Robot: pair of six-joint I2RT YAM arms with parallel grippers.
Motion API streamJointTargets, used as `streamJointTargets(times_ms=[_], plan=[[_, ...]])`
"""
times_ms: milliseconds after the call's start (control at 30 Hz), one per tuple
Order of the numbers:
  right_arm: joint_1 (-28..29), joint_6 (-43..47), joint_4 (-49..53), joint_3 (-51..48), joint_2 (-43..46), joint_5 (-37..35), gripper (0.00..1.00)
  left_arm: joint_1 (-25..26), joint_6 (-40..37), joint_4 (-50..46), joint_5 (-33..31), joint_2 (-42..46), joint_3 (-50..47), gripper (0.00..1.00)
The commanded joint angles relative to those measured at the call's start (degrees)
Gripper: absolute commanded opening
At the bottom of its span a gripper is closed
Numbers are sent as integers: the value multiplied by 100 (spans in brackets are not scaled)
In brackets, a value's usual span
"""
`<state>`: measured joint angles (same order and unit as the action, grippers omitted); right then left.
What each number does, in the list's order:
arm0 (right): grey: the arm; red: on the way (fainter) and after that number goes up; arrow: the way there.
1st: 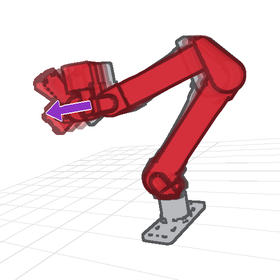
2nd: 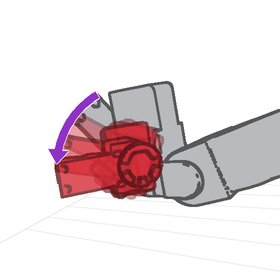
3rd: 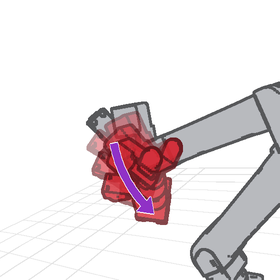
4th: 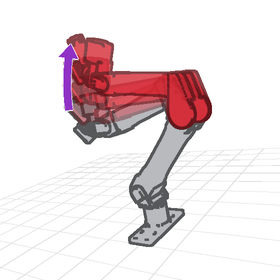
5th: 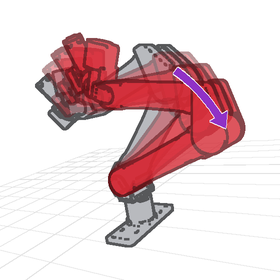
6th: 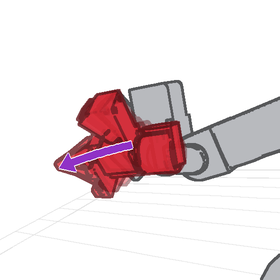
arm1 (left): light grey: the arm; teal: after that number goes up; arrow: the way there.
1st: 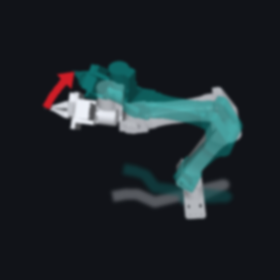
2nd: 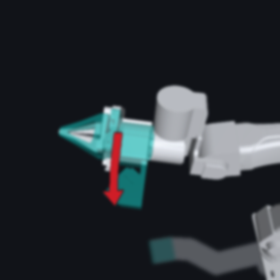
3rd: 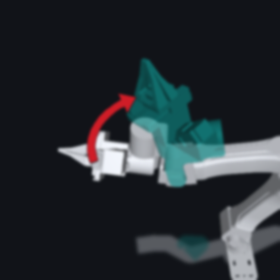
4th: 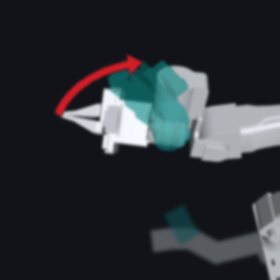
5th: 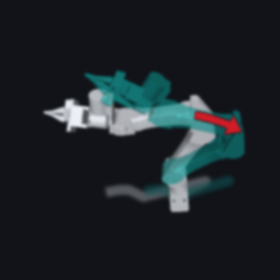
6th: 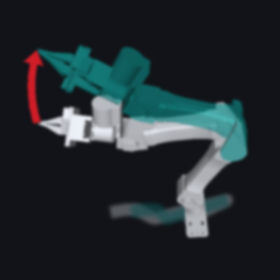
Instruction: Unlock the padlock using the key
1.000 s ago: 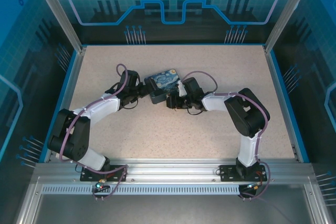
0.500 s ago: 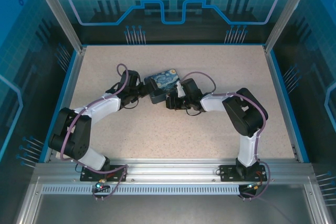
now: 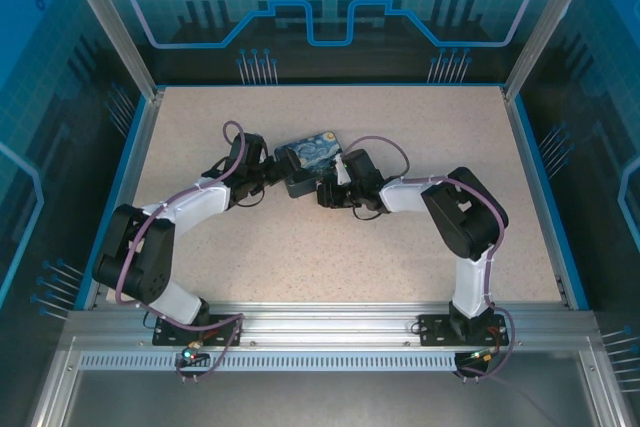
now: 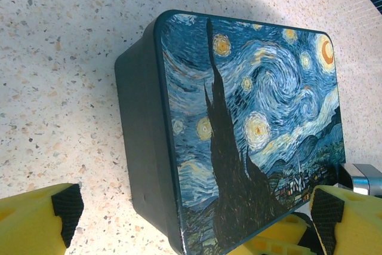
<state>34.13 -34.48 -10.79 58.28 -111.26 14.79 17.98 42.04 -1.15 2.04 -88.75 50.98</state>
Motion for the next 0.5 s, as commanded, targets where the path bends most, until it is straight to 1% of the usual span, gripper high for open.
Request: streamJointTargets(times_ms=[0,233,467], plan=[[57,-95,268,59,-177,-123,22,-53,46,44,119,-77,123,99],[-9,-129,314,-8,-81,-145,10,-66,-30,-10,69,-101,144,99],[-83,-213,296,-130,117,-98,7,-68,-232,-362,-244,-107,252,99]])
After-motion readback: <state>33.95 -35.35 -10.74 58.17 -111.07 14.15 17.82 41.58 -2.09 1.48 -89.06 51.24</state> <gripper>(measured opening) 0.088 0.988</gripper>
